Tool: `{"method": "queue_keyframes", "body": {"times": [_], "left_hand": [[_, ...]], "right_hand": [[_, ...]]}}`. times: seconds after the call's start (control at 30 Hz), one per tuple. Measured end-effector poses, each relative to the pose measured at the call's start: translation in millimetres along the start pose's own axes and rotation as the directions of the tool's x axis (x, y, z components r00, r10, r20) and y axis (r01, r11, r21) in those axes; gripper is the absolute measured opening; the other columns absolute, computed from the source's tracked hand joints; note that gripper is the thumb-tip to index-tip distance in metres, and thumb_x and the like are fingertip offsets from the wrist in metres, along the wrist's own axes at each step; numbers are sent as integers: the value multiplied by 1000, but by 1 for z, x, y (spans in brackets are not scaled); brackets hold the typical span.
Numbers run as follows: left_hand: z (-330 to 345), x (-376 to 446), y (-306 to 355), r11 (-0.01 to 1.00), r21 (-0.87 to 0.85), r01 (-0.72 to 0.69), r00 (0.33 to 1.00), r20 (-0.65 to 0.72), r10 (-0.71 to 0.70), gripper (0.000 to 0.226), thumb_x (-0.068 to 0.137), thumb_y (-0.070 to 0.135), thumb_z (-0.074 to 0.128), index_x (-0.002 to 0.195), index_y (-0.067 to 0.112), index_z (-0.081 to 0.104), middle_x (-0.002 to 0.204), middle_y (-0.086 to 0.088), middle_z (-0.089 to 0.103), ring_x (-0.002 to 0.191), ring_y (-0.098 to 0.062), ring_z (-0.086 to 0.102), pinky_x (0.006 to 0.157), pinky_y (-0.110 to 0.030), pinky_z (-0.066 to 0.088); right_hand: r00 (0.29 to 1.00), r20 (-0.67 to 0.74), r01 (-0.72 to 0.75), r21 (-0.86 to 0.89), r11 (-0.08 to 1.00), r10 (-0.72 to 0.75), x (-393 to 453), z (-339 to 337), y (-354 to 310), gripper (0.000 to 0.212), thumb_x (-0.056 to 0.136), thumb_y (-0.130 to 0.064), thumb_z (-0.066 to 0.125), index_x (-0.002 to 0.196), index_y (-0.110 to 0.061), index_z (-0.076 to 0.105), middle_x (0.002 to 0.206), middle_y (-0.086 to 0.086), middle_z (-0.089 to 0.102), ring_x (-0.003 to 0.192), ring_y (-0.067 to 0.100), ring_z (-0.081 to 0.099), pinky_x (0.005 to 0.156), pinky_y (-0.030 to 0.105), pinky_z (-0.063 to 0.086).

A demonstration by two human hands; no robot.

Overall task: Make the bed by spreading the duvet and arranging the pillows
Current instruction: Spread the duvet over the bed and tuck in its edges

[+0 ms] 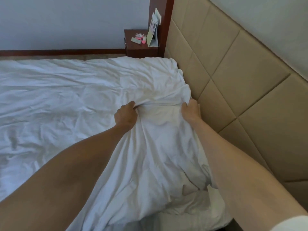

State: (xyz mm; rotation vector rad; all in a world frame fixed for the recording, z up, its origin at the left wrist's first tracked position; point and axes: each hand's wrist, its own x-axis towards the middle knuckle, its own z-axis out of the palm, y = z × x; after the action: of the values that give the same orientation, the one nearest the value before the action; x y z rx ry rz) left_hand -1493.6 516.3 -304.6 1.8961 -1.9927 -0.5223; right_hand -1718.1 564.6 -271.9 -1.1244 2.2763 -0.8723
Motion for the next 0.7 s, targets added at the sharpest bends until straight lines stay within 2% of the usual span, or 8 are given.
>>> {"method": "queue_keyframes", "body": {"times": [0.1, 0.23, 0.33, 0.43, 0.47, 0.53, 0.63, 0.7], "left_hand": [[9, 48, 44, 1000, 2, -1, 999, -45, 1, 24, 91, 9, 40, 107, 14, 57, 107, -19, 63, 101, -39, 60, 77, -39, 42], [14, 120, 119, 977, -157, -142, 975, -194, 110, 25, 92, 8, 37, 102, 11, 60, 103, -11, 65, 97, -32, 61, 75, -38, 45], [29, 164, 155, 958, -168, -231, 953, -238, 187, 32, 95, 5, 38, 115, 9, 64, 114, -11, 66, 108, -29, 59, 95, -39, 43], [61, 177, 146, 974, -23, -224, 971, -94, 221, 31, 95, 5, 45, 122, 12, 59, 120, -13, 57, 116, -31, 49, 100, -40, 34], [71, 174, 136, 976, 13, -219, 975, -15, 220, 34, 96, 11, 49, 129, 15, 54, 126, -13, 52, 121, -32, 45, 102, -41, 32], [91, 160, 114, 969, 96, -227, 964, 161, 210, 50, 92, 20, 57, 140, 19, 41, 137, -12, 42, 128, -32, 38, 105, -44, 29], [104, 137, 84, 974, 123, -191, 929, 344, 139, 51, 89, 21, 57, 138, 22, 43, 141, -10, 40, 132, -30, 36, 106, -44, 28], [106, 122, 63, 983, 103, -150, 887, 453, 88, 40, 89, 21, 56, 129, 24, 53, 141, -6, 43, 133, -26, 37, 108, -43, 27]], "right_hand": [[996, -74, -56, 19, 998, 57, 63, -7, 1, 35, 97, -24, 42, 122, -5, 57, 120, 17, 60, 111, 35, 58, 87, 39, 48], [961, -263, -89, 16, 996, 90, 130, -36, -5, 34, 101, -27, 40, 120, -4, 56, 122, 15, 60, 112, 33, 57, 85, 36, 42], [925, -377, -58, -27, 998, 43, 169, -50, 3, 31, 102, -25, 39, 122, -6, 55, 123, 14, 60, 114, 34, 56, 88, 37, 43], [960, -258, -130, -58, 990, 111, 191, -38, 29, 22, 99, -20, 41, 114, -15, 57, 120, 11, 59, 113, 32, 56, 89, 37, 44], [972, -190, -155, -78, 985, 138, 192, -30, 40, 14, 97, -17, 43, 102, -19, 56, 114, 11, 57, 110, 30, 56, 85, 35, 43], [984, -42, -179, -147, 973, 174, 183, -11, 57, 15, 92, -12, 47, 81, -23, 46, 99, 9, 47, 93, 27, 49, 77, 33, 38], [966, 136, -184, -241, 953, 221, 159, 17, 67, 5, 89, -11, 51, 87, -11, 56, 93, 10, 52, 83, 26, 51, 76, 35, 50], [947, 220, -175, -257, 950, 234, 143, 35, 63, 13, 89, -12, 51, 92, -6, 62, 93, 13, 60, 77, 30, 61, 70, 35, 56]]}}
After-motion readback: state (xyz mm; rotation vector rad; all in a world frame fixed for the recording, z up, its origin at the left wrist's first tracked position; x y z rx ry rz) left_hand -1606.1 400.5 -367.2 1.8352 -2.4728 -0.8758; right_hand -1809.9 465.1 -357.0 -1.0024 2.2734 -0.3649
